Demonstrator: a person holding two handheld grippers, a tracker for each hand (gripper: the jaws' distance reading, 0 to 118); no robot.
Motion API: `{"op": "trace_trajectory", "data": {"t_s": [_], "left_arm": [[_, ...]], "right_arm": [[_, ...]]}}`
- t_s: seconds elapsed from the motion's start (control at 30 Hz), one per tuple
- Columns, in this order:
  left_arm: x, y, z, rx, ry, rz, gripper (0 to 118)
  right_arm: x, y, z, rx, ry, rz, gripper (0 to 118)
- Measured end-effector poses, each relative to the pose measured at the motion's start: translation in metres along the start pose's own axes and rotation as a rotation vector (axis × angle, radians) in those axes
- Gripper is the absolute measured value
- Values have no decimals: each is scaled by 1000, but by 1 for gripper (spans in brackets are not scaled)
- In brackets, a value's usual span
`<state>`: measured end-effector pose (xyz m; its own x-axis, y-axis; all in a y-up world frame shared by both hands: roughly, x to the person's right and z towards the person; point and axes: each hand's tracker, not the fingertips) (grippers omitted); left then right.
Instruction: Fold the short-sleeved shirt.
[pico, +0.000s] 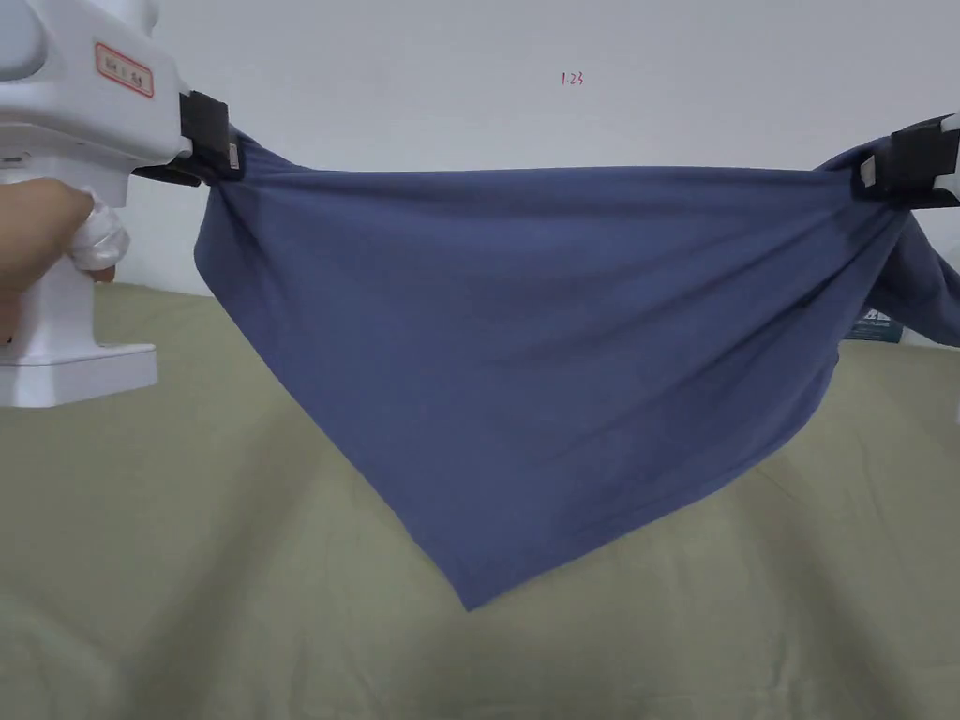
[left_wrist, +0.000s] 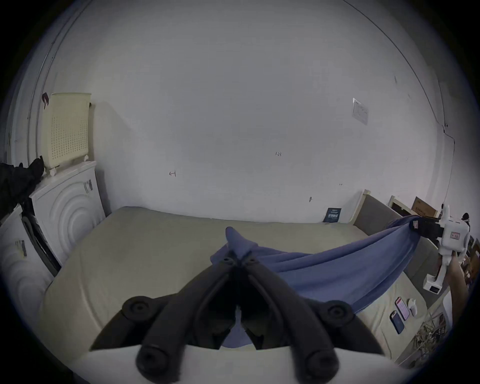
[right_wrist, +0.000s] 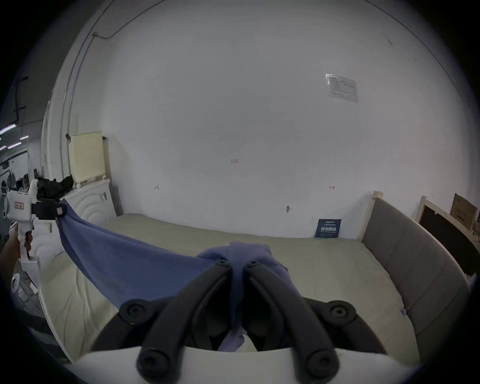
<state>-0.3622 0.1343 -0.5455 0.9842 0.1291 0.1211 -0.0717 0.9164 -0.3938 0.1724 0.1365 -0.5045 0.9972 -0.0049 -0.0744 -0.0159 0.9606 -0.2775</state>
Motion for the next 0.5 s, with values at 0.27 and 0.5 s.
{"op": "trace_trajectory", "data": {"t_s": [0.27, 0.5], "left_arm": [[-4, -15, -21, -9, 1, -2, 1], [-12, -73, -5, -55, -35, -43, 1]], "right_arm": [[-7, -26, -11, -10, -16, 13, 4], [5, -70, -6, -68, 24, 60, 4]]}}
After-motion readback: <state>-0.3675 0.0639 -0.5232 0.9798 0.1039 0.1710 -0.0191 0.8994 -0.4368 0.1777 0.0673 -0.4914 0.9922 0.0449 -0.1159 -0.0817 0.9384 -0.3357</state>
